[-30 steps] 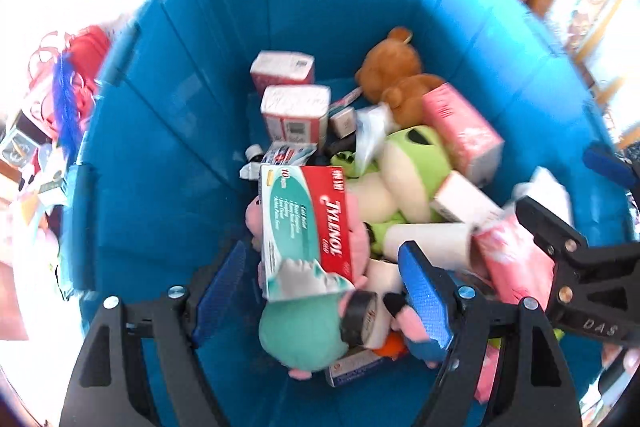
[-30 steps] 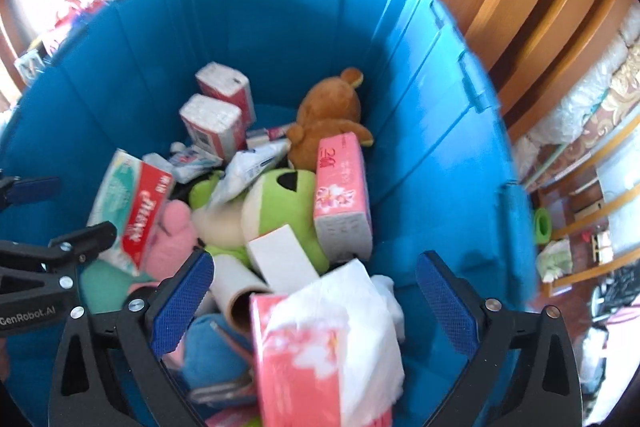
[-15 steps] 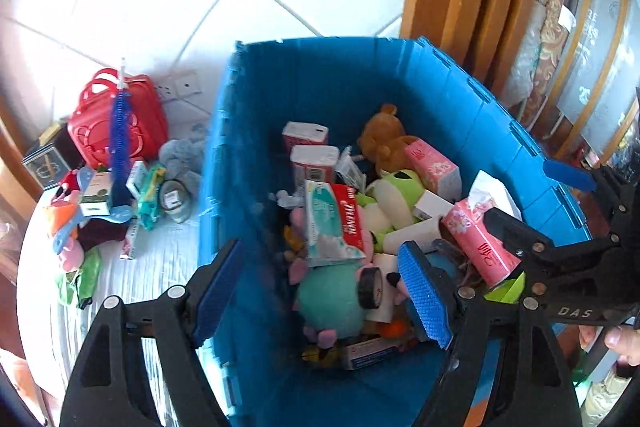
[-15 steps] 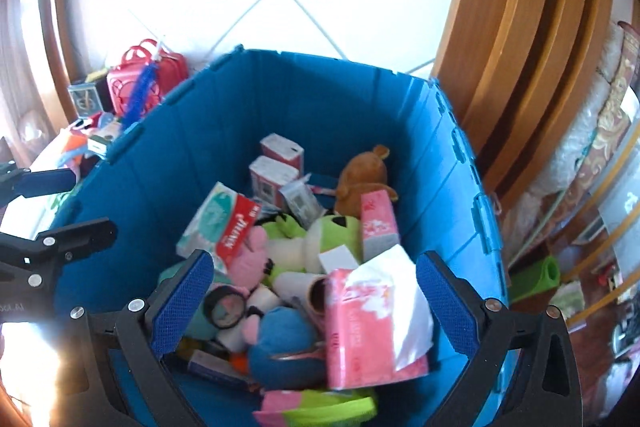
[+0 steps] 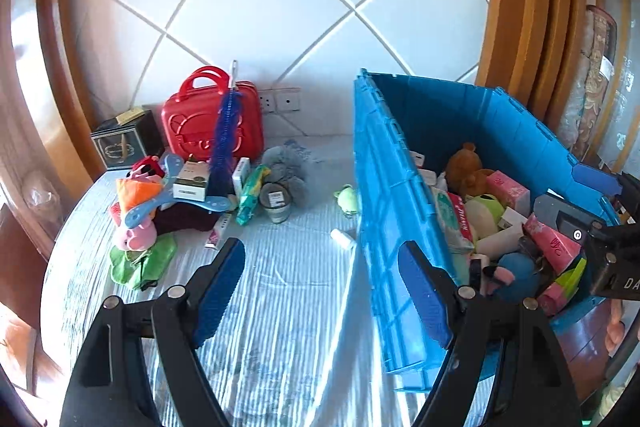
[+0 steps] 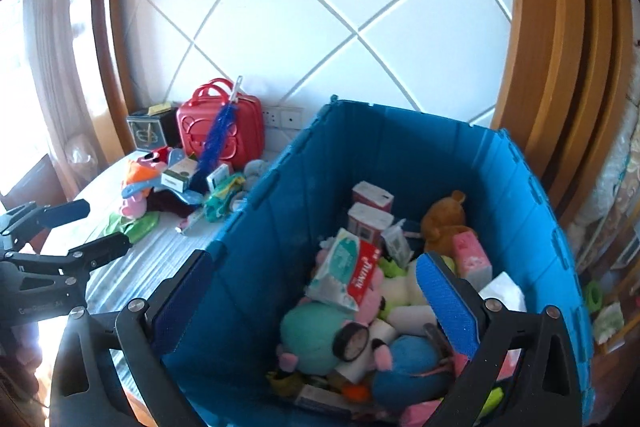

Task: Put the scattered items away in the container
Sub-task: 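Withdraw both tools from the box back toward the pile, then grasp the small white box with left tool while right tool grasps the green plush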

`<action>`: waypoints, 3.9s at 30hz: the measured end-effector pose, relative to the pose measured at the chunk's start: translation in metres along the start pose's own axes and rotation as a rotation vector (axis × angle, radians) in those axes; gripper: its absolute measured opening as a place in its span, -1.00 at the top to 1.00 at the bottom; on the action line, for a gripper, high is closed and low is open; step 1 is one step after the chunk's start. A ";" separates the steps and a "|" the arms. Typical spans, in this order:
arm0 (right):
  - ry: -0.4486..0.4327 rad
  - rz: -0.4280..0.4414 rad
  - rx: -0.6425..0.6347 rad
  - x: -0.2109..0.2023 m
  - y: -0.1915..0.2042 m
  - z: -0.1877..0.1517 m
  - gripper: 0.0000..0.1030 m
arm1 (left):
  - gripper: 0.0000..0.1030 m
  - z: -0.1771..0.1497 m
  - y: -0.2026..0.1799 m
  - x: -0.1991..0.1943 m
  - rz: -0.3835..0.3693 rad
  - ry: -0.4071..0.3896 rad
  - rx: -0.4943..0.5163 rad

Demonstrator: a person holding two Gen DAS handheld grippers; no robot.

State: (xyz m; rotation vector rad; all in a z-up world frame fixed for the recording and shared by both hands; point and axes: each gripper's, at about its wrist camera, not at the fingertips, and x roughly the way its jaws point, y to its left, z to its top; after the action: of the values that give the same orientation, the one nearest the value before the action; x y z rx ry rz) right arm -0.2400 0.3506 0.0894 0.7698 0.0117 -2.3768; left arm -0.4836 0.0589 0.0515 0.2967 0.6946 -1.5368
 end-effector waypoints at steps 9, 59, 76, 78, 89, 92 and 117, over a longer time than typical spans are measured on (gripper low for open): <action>-0.033 0.064 0.016 0.029 0.141 0.022 -0.99 | -0.53 -0.032 0.165 -0.024 0.112 -0.059 -0.038; 0.258 -0.578 0.339 0.450 0.111 -0.073 -0.70 | -0.50 -0.022 0.247 0.417 -0.014 0.341 -0.012; 0.112 -0.432 0.360 0.369 0.131 -0.114 -0.49 | -0.49 -0.017 0.192 0.449 -0.135 0.306 -0.010; 0.115 -0.450 0.369 0.365 0.122 -0.119 -0.48 | -0.49 -0.014 0.172 0.455 -0.135 0.300 0.035; 0.099 -0.508 0.306 0.417 0.109 -0.083 -0.48 | 0.30 0.002 0.182 0.499 -0.017 0.245 -0.022; 0.088 -0.579 0.284 0.439 0.099 -0.062 -0.48 | 0.30 0.008 0.196 0.505 -0.037 0.231 -0.059; 0.257 -0.772 0.268 0.487 0.053 -0.059 0.19 | 0.03 0.076 0.186 0.515 -0.047 0.097 -0.008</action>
State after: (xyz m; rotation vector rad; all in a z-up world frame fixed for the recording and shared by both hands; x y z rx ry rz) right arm -0.4857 0.0429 -0.2085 1.3915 0.1188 -3.0109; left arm -0.3411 -0.3932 -0.2326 0.3533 0.7884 -1.5722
